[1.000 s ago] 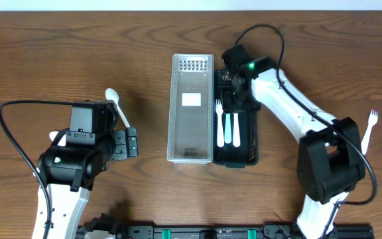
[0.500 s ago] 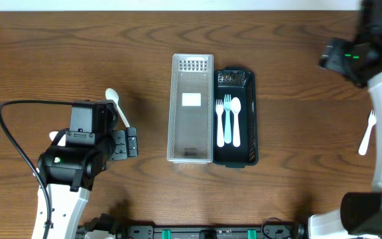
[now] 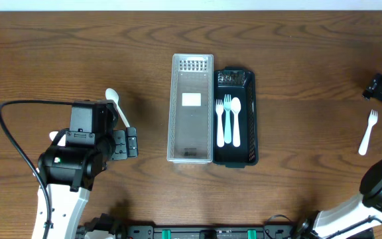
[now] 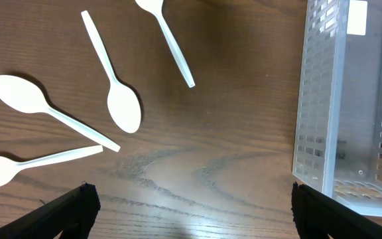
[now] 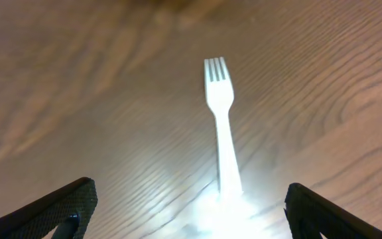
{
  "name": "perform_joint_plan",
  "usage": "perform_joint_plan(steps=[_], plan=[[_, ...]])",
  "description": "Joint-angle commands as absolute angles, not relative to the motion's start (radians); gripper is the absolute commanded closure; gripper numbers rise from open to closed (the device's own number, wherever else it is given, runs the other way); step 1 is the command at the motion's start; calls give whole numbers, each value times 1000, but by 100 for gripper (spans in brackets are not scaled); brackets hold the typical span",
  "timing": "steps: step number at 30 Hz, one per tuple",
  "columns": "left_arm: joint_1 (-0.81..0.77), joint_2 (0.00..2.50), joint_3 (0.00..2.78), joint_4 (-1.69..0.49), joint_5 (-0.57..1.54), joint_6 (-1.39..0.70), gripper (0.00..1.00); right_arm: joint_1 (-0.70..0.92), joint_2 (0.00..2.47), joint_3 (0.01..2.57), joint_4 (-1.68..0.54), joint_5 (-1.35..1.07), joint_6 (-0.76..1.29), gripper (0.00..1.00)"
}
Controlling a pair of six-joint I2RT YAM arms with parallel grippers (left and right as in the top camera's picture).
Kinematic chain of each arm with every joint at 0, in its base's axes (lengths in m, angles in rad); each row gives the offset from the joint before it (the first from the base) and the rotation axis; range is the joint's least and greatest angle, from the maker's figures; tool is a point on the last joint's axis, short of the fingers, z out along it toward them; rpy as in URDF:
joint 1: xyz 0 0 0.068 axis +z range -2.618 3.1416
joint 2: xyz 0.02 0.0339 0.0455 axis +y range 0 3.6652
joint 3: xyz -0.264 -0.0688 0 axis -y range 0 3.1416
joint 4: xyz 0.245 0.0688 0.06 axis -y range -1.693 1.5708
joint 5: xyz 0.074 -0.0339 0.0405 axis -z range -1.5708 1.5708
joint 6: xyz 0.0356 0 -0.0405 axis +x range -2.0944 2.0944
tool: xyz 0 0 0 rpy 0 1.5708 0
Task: Pack container
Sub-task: 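Move the right gripper to the last white fork and grasp it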
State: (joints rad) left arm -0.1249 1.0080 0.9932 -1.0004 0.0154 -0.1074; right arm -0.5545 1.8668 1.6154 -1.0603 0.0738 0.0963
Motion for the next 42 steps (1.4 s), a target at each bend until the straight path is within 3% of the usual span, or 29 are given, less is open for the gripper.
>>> perform_joint_plan(steps=[1,17,42], plan=[[-121,1012,1012,-1006,4,-106,5,-596,1916,1610,-1045,51,35,5],[-121,1012,1012,-1006,4,-106,5,-658,2141,1610,-979,44,16,5],[-121,1012,1012,-1006,4,-106,5,-658,2243,1608,-896,-31,-39,8]])
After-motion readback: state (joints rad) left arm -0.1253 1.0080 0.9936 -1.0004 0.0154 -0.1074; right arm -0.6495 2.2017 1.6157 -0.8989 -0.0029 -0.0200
